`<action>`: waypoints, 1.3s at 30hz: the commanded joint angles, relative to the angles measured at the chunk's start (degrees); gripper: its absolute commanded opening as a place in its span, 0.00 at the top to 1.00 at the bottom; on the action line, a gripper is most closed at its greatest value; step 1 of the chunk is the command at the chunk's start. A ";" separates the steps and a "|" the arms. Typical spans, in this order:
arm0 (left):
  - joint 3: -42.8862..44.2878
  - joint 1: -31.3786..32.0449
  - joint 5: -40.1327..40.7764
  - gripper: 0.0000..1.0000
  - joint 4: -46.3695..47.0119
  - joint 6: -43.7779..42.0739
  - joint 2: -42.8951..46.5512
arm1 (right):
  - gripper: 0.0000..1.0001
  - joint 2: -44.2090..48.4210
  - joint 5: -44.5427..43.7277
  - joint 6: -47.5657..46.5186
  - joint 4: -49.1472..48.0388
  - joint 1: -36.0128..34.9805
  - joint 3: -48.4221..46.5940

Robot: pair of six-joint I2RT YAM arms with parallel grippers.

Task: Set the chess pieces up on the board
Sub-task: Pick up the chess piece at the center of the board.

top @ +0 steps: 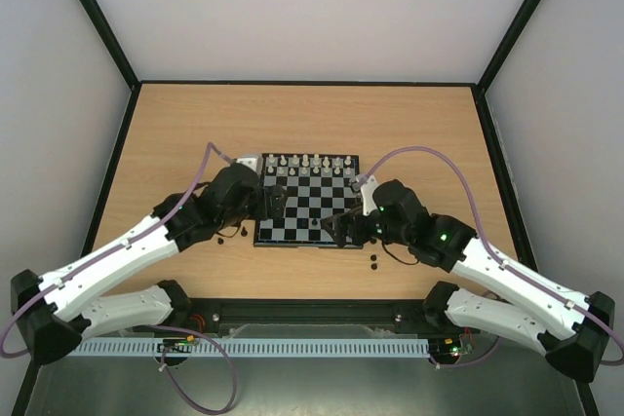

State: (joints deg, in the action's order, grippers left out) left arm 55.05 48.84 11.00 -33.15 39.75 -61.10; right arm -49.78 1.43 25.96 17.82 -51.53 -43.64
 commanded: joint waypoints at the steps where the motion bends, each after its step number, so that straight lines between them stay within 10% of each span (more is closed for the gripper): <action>1: -5.33 -0.14 1.17 0.01 6.05 2.29 5.81 | 0.01 2.38 -2.57 0.14 0.59 -0.33 0.61; 16: -15.72 -0.14 -3.57 0.00 14.31 3.05 18.34 | 0.01 3.91 -4.99 1.11 0.15 -0.39 2.15; 39: -11.09 -0.08 1.05 0.01 2.92 8.62 21.89 | 0.01 7.17 -5.71 4.92 -1.85 -0.38 5.56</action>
State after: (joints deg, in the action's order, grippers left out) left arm 45.15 48.84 8.69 -28.69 45.91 -44.07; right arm -43.55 -3.18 28.88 16.71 -51.53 -39.16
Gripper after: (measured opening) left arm 0.994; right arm 0.986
